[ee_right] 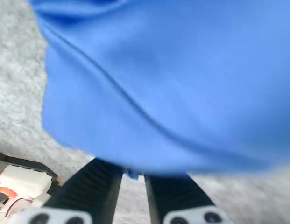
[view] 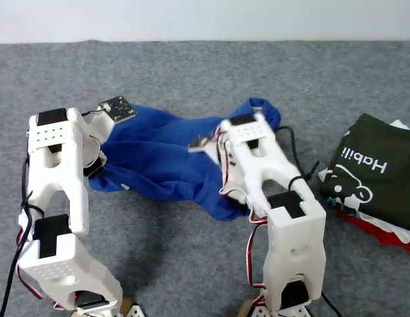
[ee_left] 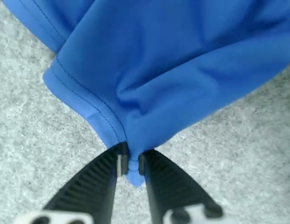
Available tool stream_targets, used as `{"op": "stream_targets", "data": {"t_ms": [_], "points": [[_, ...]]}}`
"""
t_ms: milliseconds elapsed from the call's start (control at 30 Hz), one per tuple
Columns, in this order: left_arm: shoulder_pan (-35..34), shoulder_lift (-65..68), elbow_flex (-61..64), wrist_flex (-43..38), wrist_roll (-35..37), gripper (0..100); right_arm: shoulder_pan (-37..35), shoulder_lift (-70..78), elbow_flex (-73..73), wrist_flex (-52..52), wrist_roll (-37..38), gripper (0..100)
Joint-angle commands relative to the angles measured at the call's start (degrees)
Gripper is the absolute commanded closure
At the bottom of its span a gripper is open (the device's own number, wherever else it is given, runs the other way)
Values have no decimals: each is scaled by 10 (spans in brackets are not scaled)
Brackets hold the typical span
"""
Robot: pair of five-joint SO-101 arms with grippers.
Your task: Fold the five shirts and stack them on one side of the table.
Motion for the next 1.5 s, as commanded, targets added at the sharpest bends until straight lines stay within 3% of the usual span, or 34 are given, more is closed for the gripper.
{"op": "stream_targets", "data": {"t_ms": [0, 267, 400, 567, 733, 867, 1000, 1233, 1467], "points": [[-4, -22, -73, 52, 11, 994, 25, -66, -116, 58, 25, 987], [14, -22, -383, 148, 148, 994, 70, -193, -309, 63, 47, 987], [28, -17, -541, 135, 222, 994, 90, -225, -421, 29, 69, 987], [47, -17, -671, 72, 260, 994, 116, -234, -557, -24, 86, 987], [56, -18, -743, -13, 261, 994, 136, -234, -693, -62, 86, 987], [54, -21, -788, -29, 260, 994, 138, -234, -773, -95, 91, 987], [33, -21, -823, -10, 258, 994, 138, -234, -841, -128, 134, 987], [12, -21, -830, 90, 130, 994, 159, -243, -881, -159, 177, 987], [4, -20, -925, 100, 125, 994, 168, -281, -876, -188, 203, 987]]}}
